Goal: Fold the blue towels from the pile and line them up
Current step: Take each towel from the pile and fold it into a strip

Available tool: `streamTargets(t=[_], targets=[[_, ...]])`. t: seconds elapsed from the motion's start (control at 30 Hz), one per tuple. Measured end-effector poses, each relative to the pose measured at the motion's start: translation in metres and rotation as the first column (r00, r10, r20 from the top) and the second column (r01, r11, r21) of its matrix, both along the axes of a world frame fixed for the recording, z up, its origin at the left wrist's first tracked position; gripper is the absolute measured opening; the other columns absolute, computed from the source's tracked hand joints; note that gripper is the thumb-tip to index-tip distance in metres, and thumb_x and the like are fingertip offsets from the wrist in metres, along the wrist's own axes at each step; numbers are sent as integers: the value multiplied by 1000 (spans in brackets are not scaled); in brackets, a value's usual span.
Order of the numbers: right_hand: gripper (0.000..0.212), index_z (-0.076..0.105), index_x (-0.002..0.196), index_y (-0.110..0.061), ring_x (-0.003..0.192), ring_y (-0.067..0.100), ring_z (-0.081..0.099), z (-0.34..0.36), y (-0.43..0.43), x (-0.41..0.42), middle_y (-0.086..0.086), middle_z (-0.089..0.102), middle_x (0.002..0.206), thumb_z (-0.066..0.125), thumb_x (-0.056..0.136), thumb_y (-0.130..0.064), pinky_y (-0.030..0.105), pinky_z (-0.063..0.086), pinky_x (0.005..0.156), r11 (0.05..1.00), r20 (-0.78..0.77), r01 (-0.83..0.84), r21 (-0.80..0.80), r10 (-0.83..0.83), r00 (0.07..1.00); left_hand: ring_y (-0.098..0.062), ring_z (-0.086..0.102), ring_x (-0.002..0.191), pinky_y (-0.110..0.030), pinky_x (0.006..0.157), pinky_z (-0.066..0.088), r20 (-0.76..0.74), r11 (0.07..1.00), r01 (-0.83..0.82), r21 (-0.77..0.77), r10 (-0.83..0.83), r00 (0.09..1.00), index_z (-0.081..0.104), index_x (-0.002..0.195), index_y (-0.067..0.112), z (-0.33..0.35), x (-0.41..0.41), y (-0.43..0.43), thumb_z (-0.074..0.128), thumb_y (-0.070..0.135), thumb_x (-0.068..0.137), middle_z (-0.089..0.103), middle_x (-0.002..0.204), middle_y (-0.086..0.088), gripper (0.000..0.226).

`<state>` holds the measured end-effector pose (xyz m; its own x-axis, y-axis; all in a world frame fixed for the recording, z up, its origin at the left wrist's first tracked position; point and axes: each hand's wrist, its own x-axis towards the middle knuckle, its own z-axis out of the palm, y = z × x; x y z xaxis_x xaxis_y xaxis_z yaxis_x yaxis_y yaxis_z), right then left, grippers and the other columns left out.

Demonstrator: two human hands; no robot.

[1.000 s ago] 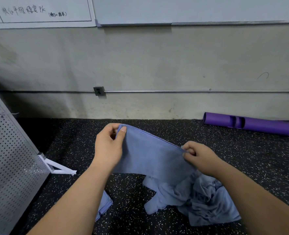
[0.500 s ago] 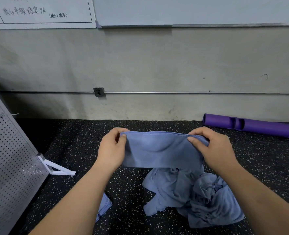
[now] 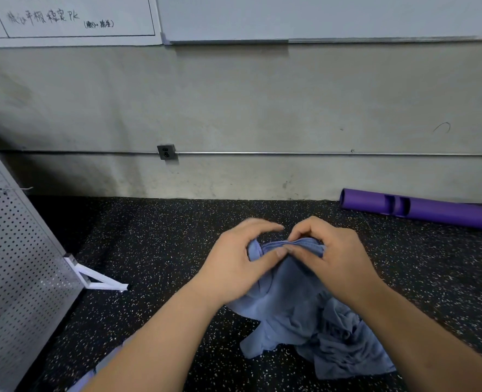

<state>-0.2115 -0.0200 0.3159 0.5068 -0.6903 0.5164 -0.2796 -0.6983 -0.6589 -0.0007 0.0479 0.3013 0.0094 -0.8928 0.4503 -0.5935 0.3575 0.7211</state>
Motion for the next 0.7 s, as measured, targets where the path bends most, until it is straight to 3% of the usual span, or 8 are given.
streamTargets(t=[0.1,0.23,0.47,0.6,0.7], targets=[[15,71,91,-31,77,11,72,-1,-1,-2,-10,75,83,85,87,-32,28,55,69,997,25,7,79,-9,1000,-3,72,101,-24,92,55,-62,993,36,108,-30,998,79,113,28,-1,-2,1,80,27,94,78,105,17,18],[18,73,90,-28,82,12,73,-2,-6,-9,-9,76,86,90,83,-26,26,56,74,990,13,-11,142,9,1000,-4,73,89,-19,82,53,-80,994,-26,103,34,996,81,101,27,-2,0,2,81,21,93,78,92,16,10],[14,79,95,-22,87,12,75,1,-17,-25,-4,79,91,83,89,-11,17,54,78,946,-6,-103,308,110,994,-4,73,91,-26,87,57,-140,988,-114,108,128,982,80,98,30,-4,7,0,80,19,94,78,94,16,12],[17,80,93,-24,85,15,76,-5,-18,-22,-4,79,89,85,87,-8,26,58,79,964,63,-11,265,-6,998,-4,73,91,-24,87,56,-176,984,-27,177,59,983,80,99,28,-5,6,1,78,30,97,78,93,14,4],[20,81,92,-25,88,13,76,-3,-14,-17,-8,79,90,85,86,-6,32,60,83,977,107,8,215,-32,994,-5,72,97,-32,92,56,-154,982,-3,187,32,988,80,101,26,-7,2,-1,62,42,106,78,97,14,25]])
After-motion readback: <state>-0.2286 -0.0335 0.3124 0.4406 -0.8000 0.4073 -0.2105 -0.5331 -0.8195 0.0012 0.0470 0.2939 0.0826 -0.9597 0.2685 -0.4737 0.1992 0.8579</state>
